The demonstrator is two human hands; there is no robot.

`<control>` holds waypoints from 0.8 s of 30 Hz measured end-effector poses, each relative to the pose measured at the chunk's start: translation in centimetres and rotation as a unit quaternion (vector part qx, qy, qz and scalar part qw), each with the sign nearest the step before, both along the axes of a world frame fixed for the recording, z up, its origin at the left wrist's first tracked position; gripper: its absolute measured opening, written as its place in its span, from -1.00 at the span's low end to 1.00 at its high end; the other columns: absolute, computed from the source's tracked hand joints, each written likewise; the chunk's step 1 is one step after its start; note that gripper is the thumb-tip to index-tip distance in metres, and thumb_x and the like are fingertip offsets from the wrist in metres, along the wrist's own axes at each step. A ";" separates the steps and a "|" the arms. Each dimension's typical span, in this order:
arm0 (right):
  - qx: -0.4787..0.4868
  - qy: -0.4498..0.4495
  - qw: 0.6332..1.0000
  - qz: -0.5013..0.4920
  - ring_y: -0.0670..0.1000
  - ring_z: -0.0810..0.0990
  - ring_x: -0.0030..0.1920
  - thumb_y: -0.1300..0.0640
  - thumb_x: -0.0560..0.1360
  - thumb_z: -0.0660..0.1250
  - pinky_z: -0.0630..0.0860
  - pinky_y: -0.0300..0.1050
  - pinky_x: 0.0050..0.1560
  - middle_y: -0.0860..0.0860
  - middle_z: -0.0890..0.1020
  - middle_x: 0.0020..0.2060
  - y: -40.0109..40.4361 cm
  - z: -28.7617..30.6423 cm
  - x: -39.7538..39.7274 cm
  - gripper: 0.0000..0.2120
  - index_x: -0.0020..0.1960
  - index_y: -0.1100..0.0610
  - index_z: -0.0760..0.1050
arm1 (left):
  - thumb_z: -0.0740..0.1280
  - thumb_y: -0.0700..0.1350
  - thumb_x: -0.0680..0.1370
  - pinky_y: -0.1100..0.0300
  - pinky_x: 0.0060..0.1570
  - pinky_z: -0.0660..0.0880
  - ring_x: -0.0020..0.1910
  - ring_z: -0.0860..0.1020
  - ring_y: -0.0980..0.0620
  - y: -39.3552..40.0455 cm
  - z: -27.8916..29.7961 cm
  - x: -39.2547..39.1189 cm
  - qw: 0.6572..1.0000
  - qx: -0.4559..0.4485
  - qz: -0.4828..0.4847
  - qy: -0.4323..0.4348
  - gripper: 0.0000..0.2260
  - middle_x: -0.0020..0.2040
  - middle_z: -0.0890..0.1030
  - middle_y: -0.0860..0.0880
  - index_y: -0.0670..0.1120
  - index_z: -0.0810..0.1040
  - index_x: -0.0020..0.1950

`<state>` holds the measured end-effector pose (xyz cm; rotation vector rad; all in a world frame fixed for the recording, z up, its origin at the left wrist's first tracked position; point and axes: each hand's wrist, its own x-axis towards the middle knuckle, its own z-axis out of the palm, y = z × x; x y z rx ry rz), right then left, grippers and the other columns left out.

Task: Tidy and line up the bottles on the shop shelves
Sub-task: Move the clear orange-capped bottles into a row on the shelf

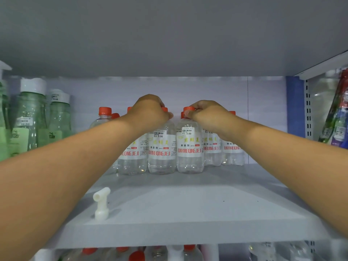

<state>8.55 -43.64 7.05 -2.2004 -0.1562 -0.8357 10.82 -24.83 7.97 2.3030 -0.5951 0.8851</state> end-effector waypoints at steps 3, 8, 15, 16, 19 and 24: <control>0.005 -0.002 1.000 0.004 -0.16 0.53 -0.02 -0.21 0.55 0.38 0.45 -0.16 -0.12 -0.19 0.59 0.01 -0.2 -0.8 0.0 -0.75 0.14 -0.12 0.51 | 0.49 0.13 0.53 0.24 0.03 0.51 0.03 0.61 0.10 2.5 1.2 -0.8 0.992 -0.082 -0.078 -0.047 -0.60 0.14 0.64 0.10 0.01 0.61 0.31; 0.022 -0.020 0.999 0.011 -0.14 0.57 -0.04 -0.27 0.50 0.41 0.46 -0.18 -0.16 -0.20 0.61 -0.03 -0.1 -0.7 -0.3 -0.78 -0.05 -0.15 0.54 | 0.53 0.15 0.49 0.43 -0.04 0.53 -0.08 0.62 0.15 11.1 3.6 -0.7 0.982 -0.172 -0.044 -0.069 -0.71 -0.07 0.66 0.13 0.09 0.62 0.13; 0.018 -0.008 1.000 0.000 -0.16 0.57 -0.02 -0.14 0.53 0.44 0.46 -0.20 -0.16 -0.16 0.63 0.00 0.3 -0.6 -0.3 -0.86 -0.08 -0.12 0.54 | 0.52 0.16 0.50 0.14 -0.29 0.69 -0.03 0.70 -0.03 15.8 -1.4 0.3 0.973 -0.113 -0.035 0.197 -0.63 0.09 0.67 0.00 -0.02 0.59 0.16; 0.017 -0.003 1.000 -0.005 -0.16 0.56 -0.03 -0.14 0.54 0.44 0.45 -0.20 -0.17 -0.16 0.63 0.00 0.4 -0.6 -0.4 -0.86 -0.09 -0.12 0.53 | 0.51 0.14 0.51 0.17 -0.30 0.68 -0.03 0.70 -0.03 15.9 -1.6 0.3 0.972 -0.117 -0.047 0.197 -0.67 0.08 0.69 -0.01 -0.03 0.61 0.14; 0.014 0.006 1.000 -0.008 -0.16 0.55 -0.04 -0.14 0.54 0.43 0.45 -0.21 -0.17 -0.17 0.61 -0.02 0.5 -0.5 -0.6 -0.86 -0.09 -0.14 0.51 | 0.51 0.11 0.52 0.16 -0.28 0.69 -0.06 0.71 -0.01 15.9 -1.7 0.4 0.973 -0.121 -0.054 0.187 -0.65 0.04 0.70 -0.03 -0.08 0.62 0.17; 0.017 0.018 1.000 -0.009 -0.16 0.57 0.03 -0.15 0.55 0.42 0.49 -0.20 -0.09 -0.15 0.63 0.03 0.8 -0.7 -1.3 -0.77 0.14 -0.09 0.55 | 0.53 0.10 0.51 0.03 -0.10 0.72 0.01 0.72 -0.06 16.2 -1.7 1.0 0.963 -0.141 -0.078 0.215 -0.60 0.09 0.72 -0.06 -0.12 0.62 0.21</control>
